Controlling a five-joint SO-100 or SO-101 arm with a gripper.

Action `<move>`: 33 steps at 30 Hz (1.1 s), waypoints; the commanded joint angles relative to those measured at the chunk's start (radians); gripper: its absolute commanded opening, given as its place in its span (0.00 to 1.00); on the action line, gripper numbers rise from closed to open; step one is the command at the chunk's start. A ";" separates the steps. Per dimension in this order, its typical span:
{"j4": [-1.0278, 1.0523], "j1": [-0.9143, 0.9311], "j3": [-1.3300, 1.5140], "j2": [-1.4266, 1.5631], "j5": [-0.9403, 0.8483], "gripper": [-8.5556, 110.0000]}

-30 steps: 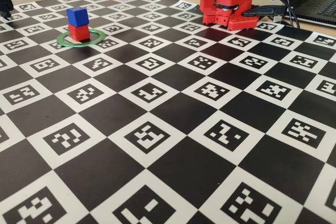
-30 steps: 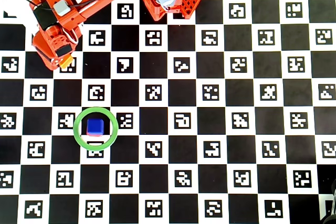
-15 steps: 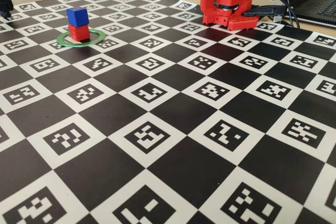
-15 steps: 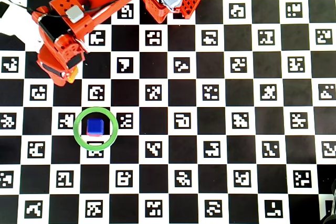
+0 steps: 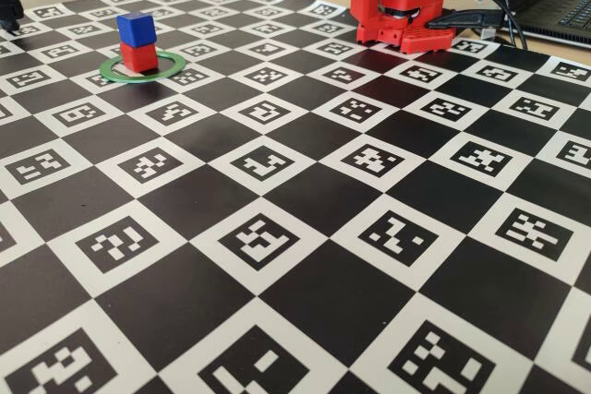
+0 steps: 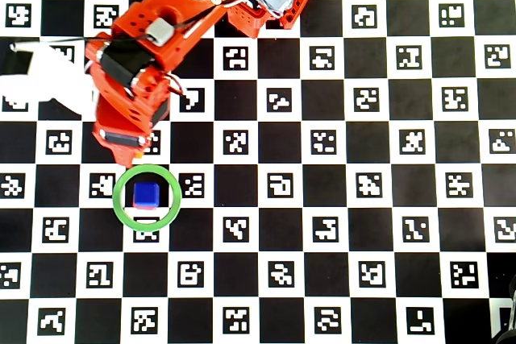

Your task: Grab the red cube then put it in the green circle then put the blue cube on top and finally the orange cube on top

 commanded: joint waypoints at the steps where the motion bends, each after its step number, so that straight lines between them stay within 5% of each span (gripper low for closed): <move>1: 0.014 -0.038 -0.106 0.006 -0.038 0.10; 33: -0.060 -0.051 -0.275 -0.285 -0.080 0.10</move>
